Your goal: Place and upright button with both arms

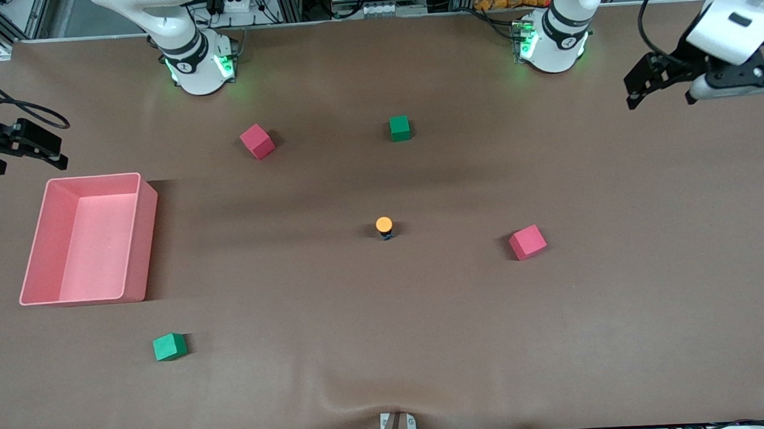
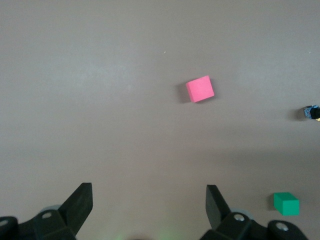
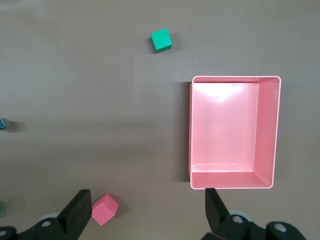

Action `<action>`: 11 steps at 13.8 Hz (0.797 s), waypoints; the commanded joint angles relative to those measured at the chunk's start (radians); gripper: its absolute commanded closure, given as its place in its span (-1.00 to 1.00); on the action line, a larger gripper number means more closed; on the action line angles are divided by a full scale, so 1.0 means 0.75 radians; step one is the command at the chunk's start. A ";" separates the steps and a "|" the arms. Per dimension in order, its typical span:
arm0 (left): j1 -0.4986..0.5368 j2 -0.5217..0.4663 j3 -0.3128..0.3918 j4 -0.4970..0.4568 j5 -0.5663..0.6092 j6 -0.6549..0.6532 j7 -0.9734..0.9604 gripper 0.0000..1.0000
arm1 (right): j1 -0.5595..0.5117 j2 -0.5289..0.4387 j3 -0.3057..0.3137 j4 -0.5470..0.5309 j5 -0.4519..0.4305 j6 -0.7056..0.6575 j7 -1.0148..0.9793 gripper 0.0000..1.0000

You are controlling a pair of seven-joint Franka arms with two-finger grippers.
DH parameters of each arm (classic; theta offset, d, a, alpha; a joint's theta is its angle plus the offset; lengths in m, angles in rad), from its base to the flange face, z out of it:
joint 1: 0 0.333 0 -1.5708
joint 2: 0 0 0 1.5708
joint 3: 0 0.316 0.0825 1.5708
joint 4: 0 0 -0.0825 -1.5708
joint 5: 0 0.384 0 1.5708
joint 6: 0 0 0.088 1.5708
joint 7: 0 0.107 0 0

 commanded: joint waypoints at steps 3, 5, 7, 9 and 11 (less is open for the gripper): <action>0.018 0.010 0.002 0.116 -0.010 -0.098 0.011 -1.00 | -0.020 0.015 0.016 0.029 -0.012 -0.014 -0.010 -1.00; 0.038 0.016 0.000 0.139 -0.008 -0.128 -0.003 -1.00 | -0.022 0.013 0.016 0.029 -0.012 -0.014 -0.010 -1.00; 0.040 0.016 0.000 0.141 -0.008 -0.131 0.003 -1.00 | -0.022 0.013 0.016 0.027 -0.012 -0.014 -0.010 -1.00; 0.040 0.020 0.000 0.145 -0.006 -0.131 0.007 -1.00 | -0.022 0.013 0.016 0.029 -0.012 -0.014 -0.010 -1.00; 0.042 0.032 0.002 0.161 -0.004 -0.131 0.009 -1.00 | -0.022 0.015 0.016 0.027 -0.012 -0.014 -0.010 -1.00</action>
